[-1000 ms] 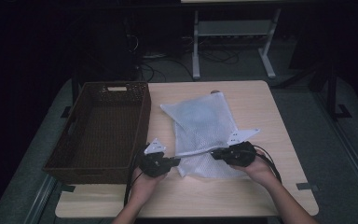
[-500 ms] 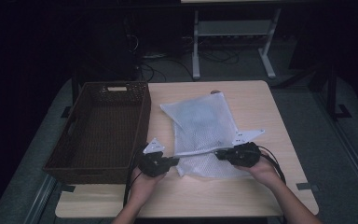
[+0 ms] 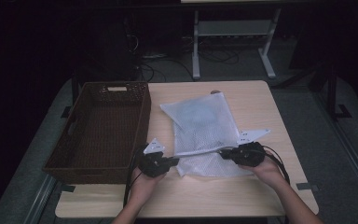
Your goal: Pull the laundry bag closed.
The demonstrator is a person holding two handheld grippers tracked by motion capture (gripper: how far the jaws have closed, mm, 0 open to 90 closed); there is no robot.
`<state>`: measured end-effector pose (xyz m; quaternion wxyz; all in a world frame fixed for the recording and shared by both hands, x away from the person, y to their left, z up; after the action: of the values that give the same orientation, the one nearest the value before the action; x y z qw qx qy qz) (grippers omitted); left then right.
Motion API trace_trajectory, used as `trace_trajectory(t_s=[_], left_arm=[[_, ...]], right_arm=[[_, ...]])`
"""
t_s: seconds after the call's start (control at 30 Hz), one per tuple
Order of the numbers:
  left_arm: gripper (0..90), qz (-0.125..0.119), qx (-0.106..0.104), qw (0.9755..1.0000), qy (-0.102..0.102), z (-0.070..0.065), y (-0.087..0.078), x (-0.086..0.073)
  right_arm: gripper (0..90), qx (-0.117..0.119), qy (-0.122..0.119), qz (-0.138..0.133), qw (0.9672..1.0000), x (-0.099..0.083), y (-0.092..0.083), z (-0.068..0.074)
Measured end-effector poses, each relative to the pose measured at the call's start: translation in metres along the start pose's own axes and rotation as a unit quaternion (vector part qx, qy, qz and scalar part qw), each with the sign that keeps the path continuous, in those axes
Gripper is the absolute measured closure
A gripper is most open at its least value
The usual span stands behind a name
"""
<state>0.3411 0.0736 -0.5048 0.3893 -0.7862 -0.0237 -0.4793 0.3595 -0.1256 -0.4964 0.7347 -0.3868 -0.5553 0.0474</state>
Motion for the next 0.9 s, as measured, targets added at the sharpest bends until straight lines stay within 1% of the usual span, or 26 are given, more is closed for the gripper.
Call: trace_trajectory(t_s=[0.17, 0.3, 0.5, 0.7, 0.73, 0.9], left_arm=[[87.5, 0.0, 0.005, 1.0, 0.002, -0.001, 0.001, 0.0], [87.5, -0.001, 0.007, 1.0, 0.0, 0.001, 0.0, 0.0], [87.5, -0.001, 0.006, 1.0, -0.002, 0.001, 0.0, 0.0], [87.5, -0.001, 0.007, 1.0, -0.004, 0.001, -0.001, 0.0], [87.5, -0.002, 0.008, 1.0, -0.005, 0.002, -0.001, 0.0], [87.5, 0.0, 0.007, 1.0, -0.003, 0.001, -0.001, 0.0]], right_arm=[[86.4, -0.001, 0.0, 0.002, 1.0, -0.001, -0.001, -0.001], [86.4, -0.007, 0.003, 0.005, 1.0, -0.004, -0.002, -0.006], [86.4, -0.013, 0.01, 0.004, 0.9998, -0.006, -0.006, -0.012], [86.4, -0.02, 0.012, 0.007, 0.9997, -0.009, -0.007, -0.016], [86.4, -0.021, 0.016, 0.007, 0.9996, -0.01, -0.009, -0.018], [86.4, -0.027, 0.018, 0.008, 0.9994, -0.012, -0.011, -0.022]])
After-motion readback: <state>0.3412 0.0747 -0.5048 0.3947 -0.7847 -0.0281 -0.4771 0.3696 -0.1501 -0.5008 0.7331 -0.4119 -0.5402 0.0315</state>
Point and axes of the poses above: each handheld gripper's, and its own axes: y roughly forward along the jaws, x roughly out of its top, z roughly to its left, the point moved 10 cm from there along y, roughly forward along the jaws, and after that the axes turned 1 degree about -x, right-handed, at the moved point
